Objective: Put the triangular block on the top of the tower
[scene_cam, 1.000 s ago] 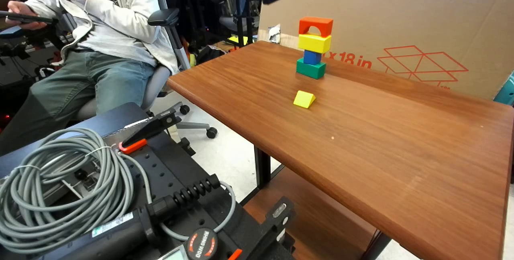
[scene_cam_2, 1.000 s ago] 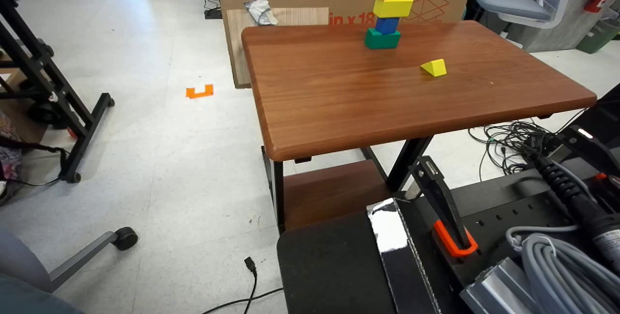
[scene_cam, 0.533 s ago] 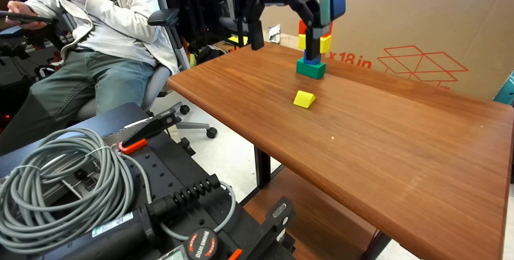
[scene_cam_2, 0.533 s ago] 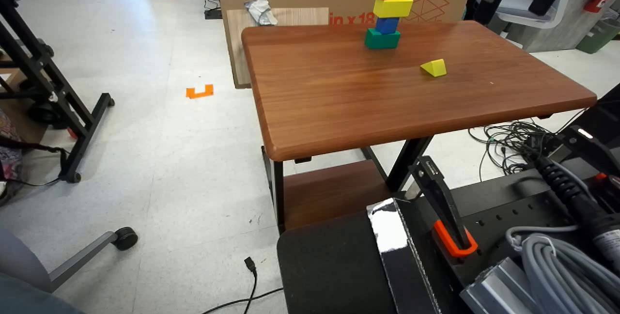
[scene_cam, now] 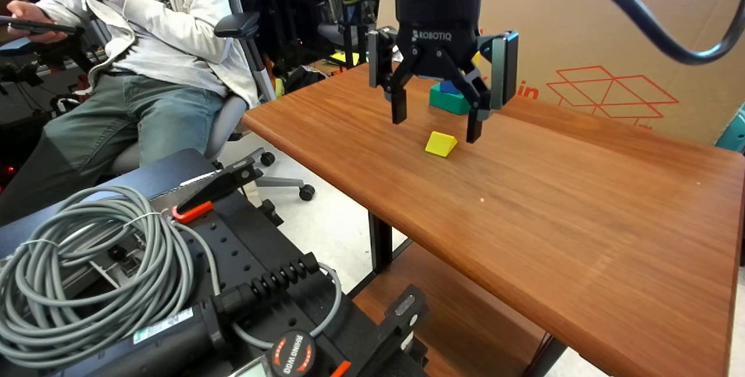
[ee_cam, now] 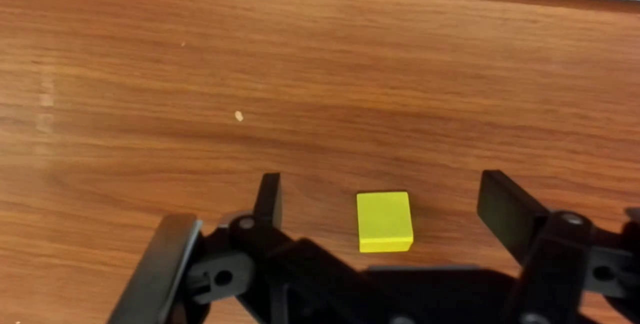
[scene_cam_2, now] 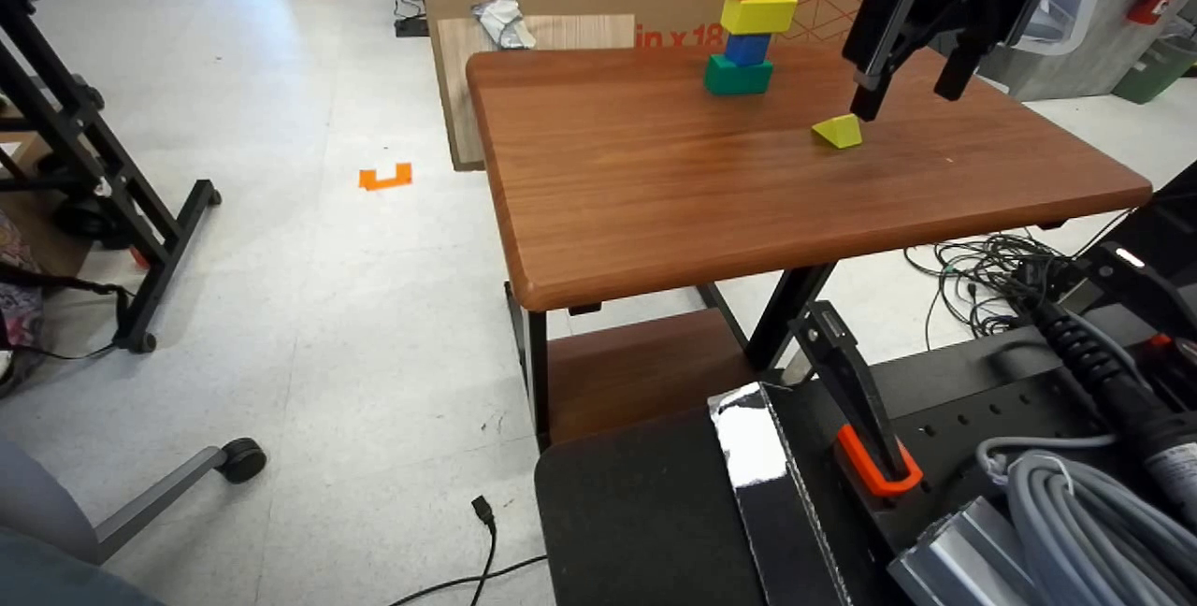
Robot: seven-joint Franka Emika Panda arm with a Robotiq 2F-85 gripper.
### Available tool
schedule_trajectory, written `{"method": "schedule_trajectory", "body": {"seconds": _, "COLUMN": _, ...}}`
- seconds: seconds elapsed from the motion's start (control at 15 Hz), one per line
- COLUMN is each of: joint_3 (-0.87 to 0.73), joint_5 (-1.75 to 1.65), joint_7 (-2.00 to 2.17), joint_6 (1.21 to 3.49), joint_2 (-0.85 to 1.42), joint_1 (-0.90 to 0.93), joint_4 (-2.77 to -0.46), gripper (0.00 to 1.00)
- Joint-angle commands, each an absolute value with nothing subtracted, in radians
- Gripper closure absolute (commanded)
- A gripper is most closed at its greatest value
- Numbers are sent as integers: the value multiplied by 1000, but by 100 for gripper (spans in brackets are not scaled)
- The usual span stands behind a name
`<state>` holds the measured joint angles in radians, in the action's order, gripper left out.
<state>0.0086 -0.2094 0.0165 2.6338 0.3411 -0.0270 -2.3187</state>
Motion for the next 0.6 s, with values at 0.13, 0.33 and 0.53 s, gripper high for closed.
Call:
{"method": "schedule_trajectory", "body": {"seconds": 0.13, "joint_3": 16, "joint_5": -156, "joint_7": -68, "joint_6": 2618, "joint_2": 466, "joint_1": -34, "joint_4": -2195, "gripper": 0}}
{"method": "schedule_trajectory", "body": {"seconds": 0.33, "joint_3": 25, "joint_5": -122, "joint_7": -107, "joint_6": 2609, "joint_2": 502, "joint_1": -44, "joint_4": -2156, "gripper": 0}}
{"method": "schedule_trajectory", "body": {"seconds": 0.53, "joint_3": 22, "joint_5": -110, "joint_7": -119, "joint_6": 2608, "joint_2": 529, "joint_1": -34, "joint_4": -2130, "gripper": 28}}
